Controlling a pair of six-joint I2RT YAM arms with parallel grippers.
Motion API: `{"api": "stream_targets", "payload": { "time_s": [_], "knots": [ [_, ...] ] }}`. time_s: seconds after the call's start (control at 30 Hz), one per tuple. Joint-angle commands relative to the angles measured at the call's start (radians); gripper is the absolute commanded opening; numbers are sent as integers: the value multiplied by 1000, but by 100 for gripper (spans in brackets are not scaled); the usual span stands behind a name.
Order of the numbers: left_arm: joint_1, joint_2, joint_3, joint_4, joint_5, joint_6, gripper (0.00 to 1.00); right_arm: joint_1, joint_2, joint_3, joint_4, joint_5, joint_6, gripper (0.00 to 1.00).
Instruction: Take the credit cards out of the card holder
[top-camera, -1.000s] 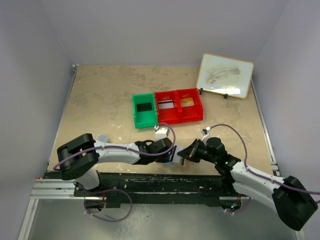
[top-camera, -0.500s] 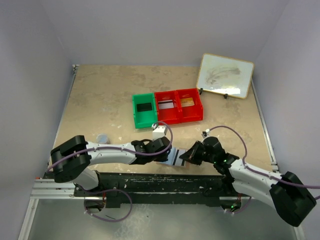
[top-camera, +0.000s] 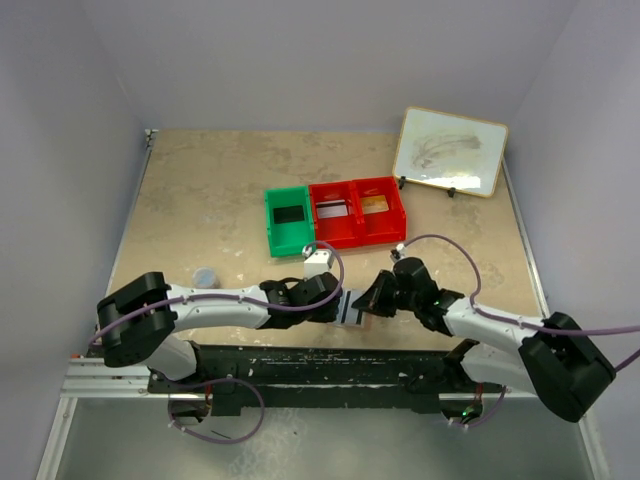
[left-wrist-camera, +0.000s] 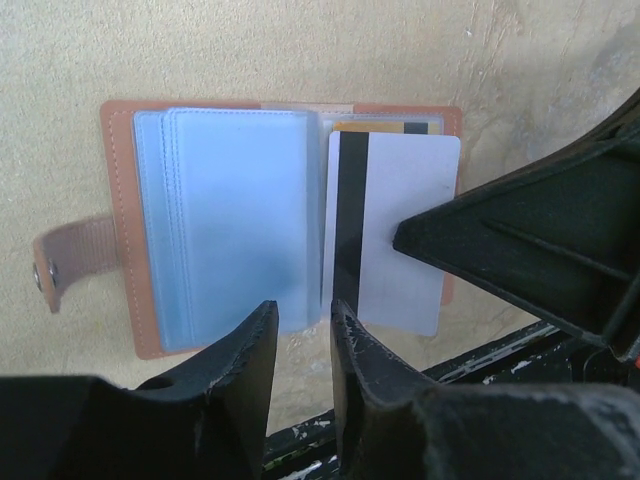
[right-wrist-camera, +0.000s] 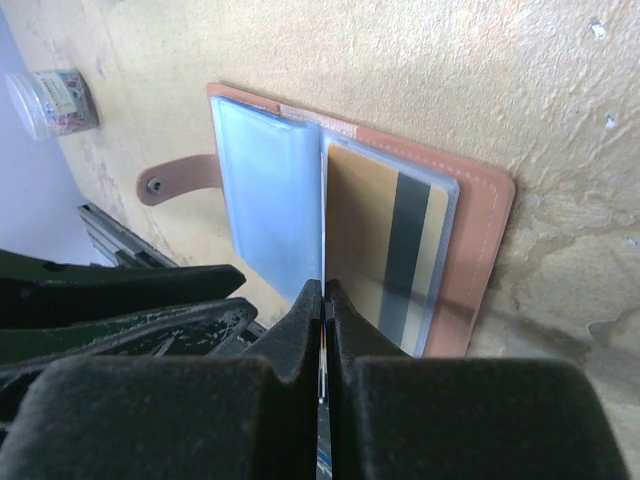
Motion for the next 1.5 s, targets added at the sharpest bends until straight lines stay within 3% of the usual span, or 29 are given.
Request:
{"api": "stream_targets", "payload": {
  "time_s": [0.0,0.3,0.53,0.8,1.0,1.33,1.47],
  "knots": [
    [-7,-24,11,46,4,-11,26,-3,-92,18,-81,14,-38,0],
    [-6,-85,0,18,-70,-25,26,-4,-311,-40,-17,80,-120,0],
    [-5,-263,-102,18,-193,-75,47,-4,-401,-33,23,125,-306,0],
    [27,-374,-100,-210,-361,-101,58,5,-457,104,-86,227,-561,0],
    [133,-409,-55,-378,-376,-76,62,22,-385,212,-110,272,-800,0],
    [150,-528,181,-703,-678,-15,67,30,-115,432,-60,384,-1205,0],
    [150,-558,202,-738,-720,52,68,28,7,493,-9,369,-1292,0]
  ]
}}
